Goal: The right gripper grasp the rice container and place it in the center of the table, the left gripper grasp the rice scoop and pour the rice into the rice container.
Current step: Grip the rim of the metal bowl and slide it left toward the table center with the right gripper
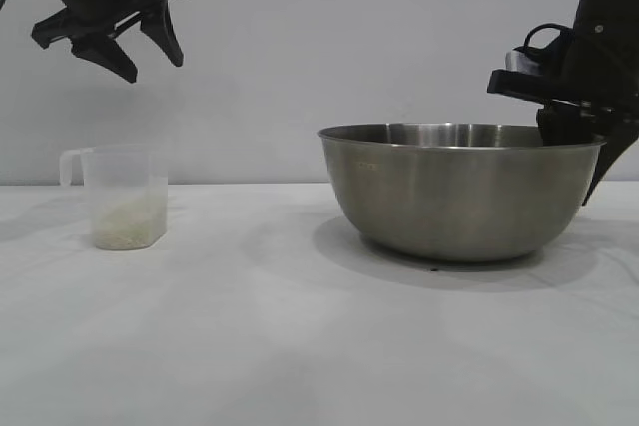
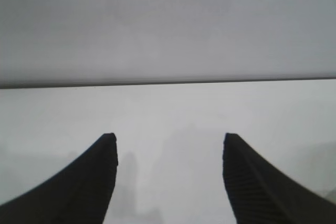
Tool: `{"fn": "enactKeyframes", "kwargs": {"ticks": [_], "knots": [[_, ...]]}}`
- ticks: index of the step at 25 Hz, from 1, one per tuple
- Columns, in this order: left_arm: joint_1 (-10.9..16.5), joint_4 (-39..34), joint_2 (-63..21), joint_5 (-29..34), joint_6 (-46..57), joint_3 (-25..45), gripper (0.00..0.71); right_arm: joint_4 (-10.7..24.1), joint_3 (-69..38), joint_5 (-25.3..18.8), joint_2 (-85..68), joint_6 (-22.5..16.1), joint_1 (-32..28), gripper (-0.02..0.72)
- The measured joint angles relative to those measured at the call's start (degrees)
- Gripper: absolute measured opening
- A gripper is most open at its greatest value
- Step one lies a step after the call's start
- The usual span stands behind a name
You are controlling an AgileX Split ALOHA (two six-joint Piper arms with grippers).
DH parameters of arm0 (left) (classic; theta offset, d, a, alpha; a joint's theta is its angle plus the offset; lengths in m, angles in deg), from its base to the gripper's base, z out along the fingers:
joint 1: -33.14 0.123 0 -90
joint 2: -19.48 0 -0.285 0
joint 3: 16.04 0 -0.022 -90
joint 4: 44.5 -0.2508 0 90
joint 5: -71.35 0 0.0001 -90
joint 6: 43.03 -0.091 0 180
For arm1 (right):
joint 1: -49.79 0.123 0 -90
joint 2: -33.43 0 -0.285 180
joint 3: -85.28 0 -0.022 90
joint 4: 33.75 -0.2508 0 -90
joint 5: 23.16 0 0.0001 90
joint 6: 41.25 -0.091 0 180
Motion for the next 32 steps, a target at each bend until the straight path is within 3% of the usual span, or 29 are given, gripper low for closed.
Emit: {"fn": "enactKeyframes", "kwargs": {"ticks": [11, 18, 20, 22, 27, 29, 32], "knots": [[0.0, 0.0, 0.0, 0.0, 0.0, 0.0, 0.378, -0.1, 0.0, -0.1, -0.8, 1.3, 9.7, 0.000], [0.0, 0.0, 0.0, 0.0, 0.0, 0.0, 0.378, -0.9, 0.0, 1.9, -0.8, 1.4, 10.4, 0.000], [0.0, 0.0, 0.0, 0.4, 0.0, 0.0, 0.378, -1.2, 0.0, 2.2, -0.8, 1.4, 10.4, 0.043], [0.0, 0.0, 0.0, 0.8, 0.0, 0.0, 0.378, -1.4, 0.0, 2.2, -0.8, 1.4, 10.4, 0.143], [0.0, 0.0, 0.0, 1.1, 0.0, 0.0, 0.378, -1.9, 0.0, 1.7, -1.2, 1.4, 10.4, 0.492], [0.0, 0.0, 0.0, 1.1, 0.0, 0.0, 0.378, -1.9, 0.0, 0.9, -2.1, 1.4, 10.4, 0.589], [0.0, 0.0, 0.0, 1.3, 0.0, 0.0, 0.378, -1.3, 1.2, -0.3, -3.9, 1.5, 10.4, 0.589]]}}
